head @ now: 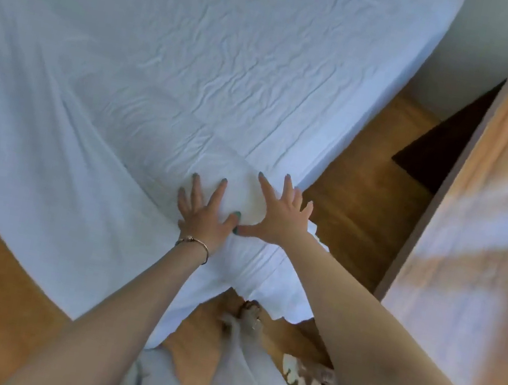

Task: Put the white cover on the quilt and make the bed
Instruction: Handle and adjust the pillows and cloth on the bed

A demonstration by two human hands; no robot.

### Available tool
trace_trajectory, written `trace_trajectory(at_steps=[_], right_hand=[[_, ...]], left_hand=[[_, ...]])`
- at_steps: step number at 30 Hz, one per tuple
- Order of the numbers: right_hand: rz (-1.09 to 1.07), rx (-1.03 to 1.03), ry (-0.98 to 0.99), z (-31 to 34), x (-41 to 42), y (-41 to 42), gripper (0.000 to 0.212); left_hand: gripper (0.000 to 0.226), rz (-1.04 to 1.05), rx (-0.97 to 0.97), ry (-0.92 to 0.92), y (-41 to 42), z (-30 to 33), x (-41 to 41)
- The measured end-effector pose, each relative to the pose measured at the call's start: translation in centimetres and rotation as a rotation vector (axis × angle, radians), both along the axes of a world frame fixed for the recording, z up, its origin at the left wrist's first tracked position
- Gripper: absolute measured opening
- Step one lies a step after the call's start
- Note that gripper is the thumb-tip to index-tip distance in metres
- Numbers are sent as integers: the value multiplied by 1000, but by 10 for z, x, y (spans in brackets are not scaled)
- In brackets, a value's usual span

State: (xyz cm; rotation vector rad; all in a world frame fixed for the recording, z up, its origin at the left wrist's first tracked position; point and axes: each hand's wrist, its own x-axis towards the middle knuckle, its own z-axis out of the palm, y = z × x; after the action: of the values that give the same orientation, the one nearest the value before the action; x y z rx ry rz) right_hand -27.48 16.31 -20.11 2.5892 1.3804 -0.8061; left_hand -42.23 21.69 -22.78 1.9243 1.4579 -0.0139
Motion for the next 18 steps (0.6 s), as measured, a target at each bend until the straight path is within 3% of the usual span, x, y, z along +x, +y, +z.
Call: trace_trajectory(at_steps=[4,6,8,14,18], right_hand=[[210,-111,175,-13,3,-9,121],[367,-78,227,-17,-12,-22,111],[446,-51,338,-21,-19,-28,97],[669,-211,446,-21,-39,-21,77],[700,-235,441,-19,-52,2,60]], left_hand=[[66,203,-85,-5,-17,1,4],[59,338,-104,-83,-19,-1,-12],[70,452,-120,-124,-22,-2,-34],[88,534,-270,-150,-36,-8,-57],[86,508,-227,-148,-35,-23,-75]])
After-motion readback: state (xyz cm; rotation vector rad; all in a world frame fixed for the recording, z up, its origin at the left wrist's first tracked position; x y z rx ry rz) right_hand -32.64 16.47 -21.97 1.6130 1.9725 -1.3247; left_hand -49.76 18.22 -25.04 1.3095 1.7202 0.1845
